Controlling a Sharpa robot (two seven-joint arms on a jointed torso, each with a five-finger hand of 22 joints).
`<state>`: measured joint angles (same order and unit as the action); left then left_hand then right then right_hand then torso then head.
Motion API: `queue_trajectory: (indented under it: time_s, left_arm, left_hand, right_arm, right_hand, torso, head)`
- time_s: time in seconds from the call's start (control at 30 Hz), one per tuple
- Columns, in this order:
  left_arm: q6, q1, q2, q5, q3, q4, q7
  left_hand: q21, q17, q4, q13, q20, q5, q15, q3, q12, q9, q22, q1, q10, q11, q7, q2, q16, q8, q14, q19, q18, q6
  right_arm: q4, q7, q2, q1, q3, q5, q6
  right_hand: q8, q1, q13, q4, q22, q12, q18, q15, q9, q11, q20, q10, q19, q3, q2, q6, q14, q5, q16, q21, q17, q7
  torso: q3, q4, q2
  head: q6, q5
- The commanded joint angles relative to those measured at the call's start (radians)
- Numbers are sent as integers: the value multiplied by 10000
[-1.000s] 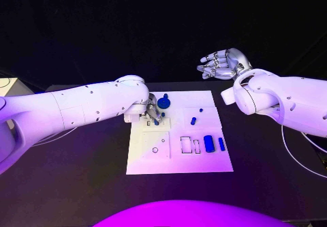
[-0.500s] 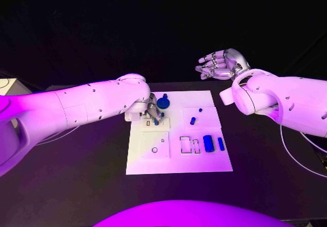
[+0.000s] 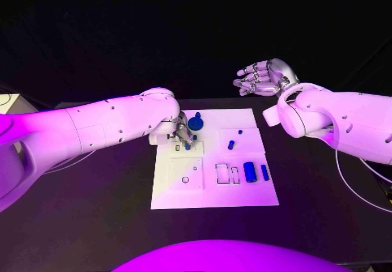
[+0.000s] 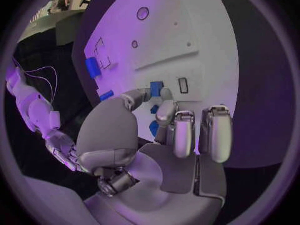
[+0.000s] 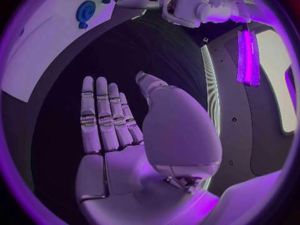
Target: Assemble the parts on the task board
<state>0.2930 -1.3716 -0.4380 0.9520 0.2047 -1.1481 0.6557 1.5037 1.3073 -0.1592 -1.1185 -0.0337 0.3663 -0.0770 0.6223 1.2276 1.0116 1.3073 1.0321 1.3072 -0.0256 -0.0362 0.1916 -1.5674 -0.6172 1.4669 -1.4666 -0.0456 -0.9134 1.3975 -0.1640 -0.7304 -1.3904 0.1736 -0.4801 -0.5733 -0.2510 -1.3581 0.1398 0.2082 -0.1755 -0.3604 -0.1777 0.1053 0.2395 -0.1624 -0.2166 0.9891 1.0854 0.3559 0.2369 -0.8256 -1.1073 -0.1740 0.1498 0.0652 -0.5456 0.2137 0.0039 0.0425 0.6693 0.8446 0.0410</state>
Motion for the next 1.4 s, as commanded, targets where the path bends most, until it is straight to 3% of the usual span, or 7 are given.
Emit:
queue_trajectory:
  time_s: [0.03, 0.47, 0.87, 1.17, 1.2, 1.23, 1.4]
  left_arm:
    - [76, 109, 15, 211, 75, 93, 213]
    - [71, 111, -39, 463, 80, 156, 294]
    - [73, 113, -66, 663, 79, 197, 308]
    - [146, 114, -119, 714, 78, 147, 301]
    - [151, 114, -125, 717, 78, 137, 294]
    - [151, 115, -129, 719, 78, 129, 285]
    - [124, 118, -142, 721, 77, 91, 236]
  left_hand:
    - [-14, 2635, -135, -6, 74, -41, -18, -234, -38, 32, 1373, -116, -39, 37, -103, -24, -34, 32, 1039, -452, 174, -1]
    - [-22, 2635, -810, -2, 103, -40, -1, -1281, -18, 105, 1384, -203, -85, 59, -126, 85, -34, 69, 1039, -459, 175, -16]
    - [-7, 2635, -1099, -10, 119, -86, -4, -1632, 6, 148, 1418, -180, -84, 57, -122, 104, -34, 56, 1039, -476, 181, -22]
    - [-7, 2635, -1318, 1, 120, -303, 0, -2020, 17, 182, 1428, -223, -97, 64, -129, 189, -34, 56, 1039, -480, 183, -15]
    - [-7, 2635, -1321, 2, 118, -583, 4, -2136, 22, 190, 1430, -265, -99, 64, -129, 173, -34, 56, 1039, -482, 184, -20]
    - [-11, 2635, -1321, 8, 118, -1135, 1, -2275, 25, 200, 1428, -286, -105, 62, -124, 113, -34, 61, 1039, -481, 183, -17]
    - [-17, 2635, -1339, 12, 117, -1768, -3, -2636, 44, 217, 1429, -384, -108, 58, -116, 20, -34, 75, 1039, -480, 182, -19]
  right_arm:
    - [29, -94, -10, 3, -2, -18, 177]
    - [57, -103, -48, 3, -2, -18, 175]
    - [86, -105, -73, 3, -1, -18, 193]
    - [99, -104, -101, 3, 0, -18, 208]
    - [99, -105, -105, 3, 0, -18, 208]
    - [100, -105, -107, 3, 0, -18, 208]
    - [97, -105, -112, 4, 1, -18, 209]
  right_hand:
    - [38, 96, -23, -17, 21, 24, -59, 53, -13, -23, -23, -34, -88, -69, -30, 75, 43, -56, -48, -26, 19, 203]
    - [61, 124, -111, -37, 140, 12, -57, 88, -34, -53, -58, -90, -170, -154, -62, 121, 108, -58, -119, -27, 76, 230]
    - [67, 141, -142, -38, 182, 4, -58, 99, -40, -62, -70, -108, -198, -190, -76, 134, 128, -57, -142, -25, 95, 239]
    - [71, 155, -162, -37, 211, -2, -58, 106, -45, -69, -78, -121, -217, -218, -84, 144, 141, -56, -157, -25, 109, 246]
    - [71, 155, -162, -37, 211, -2, -58, 106, -45, -69, -78, -121, -217, -218, -84, 144, 141, -56, -157, -25, 109, 246]
    - [71, 155, -162, -37, 211, -2, -58, 106, -45, -69, -78, -121, -217, -218, -84, 144, 141, -56, -157, -25, 109, 246]
    - [73, 161, -171, -36, 223, -5, -58, 109, -47, -71, -81, -126, -225, -230, -88, 148, 146, -55, -163, -24, 114, 248]
  torso:
    - [-3, 3, -4]
    - [-3, 4, 5]
    - [-5, 4, 3]
    - [-4, -2, 0]
    - [-4, -2, 0]
    - [-6, -3, 2]
    - [-4, 7, 2]
  head:
    - [-2, 7]
    - [-17, -8]
    - [-10, -10]
    - [1, -16]
    - [1, -16]
    - [2, -17]
    - [4, -21]
